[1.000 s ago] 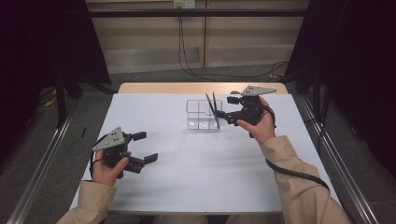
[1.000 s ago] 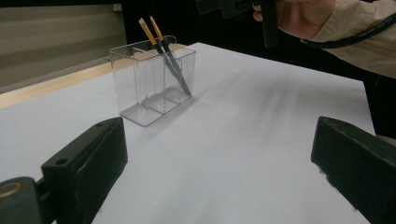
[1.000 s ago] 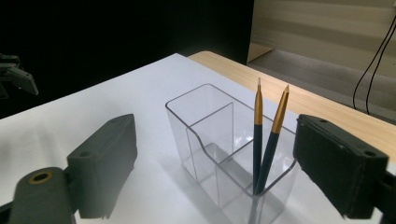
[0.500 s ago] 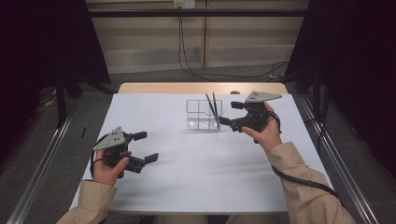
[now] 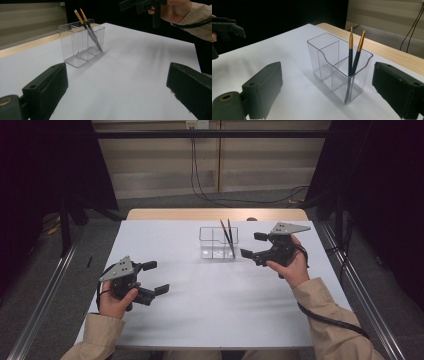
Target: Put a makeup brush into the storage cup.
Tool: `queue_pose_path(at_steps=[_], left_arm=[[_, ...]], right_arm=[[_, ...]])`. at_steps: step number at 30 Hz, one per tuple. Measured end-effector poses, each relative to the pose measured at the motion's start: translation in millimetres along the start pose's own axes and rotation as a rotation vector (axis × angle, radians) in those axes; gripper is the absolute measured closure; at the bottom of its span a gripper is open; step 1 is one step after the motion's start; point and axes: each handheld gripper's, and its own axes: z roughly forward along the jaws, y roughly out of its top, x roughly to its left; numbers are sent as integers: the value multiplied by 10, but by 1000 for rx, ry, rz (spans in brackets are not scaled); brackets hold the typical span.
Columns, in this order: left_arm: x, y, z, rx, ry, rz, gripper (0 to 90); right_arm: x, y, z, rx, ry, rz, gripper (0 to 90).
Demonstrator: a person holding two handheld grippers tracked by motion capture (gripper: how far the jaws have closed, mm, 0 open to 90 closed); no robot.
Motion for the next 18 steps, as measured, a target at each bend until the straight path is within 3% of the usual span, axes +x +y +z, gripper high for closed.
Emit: queue_pose_path(at_steps=[18], left_arm=[[-1,-1,-13,-1,7,0,36]], right_arm=[[33,-152,-192,11,-8,-10,83]])
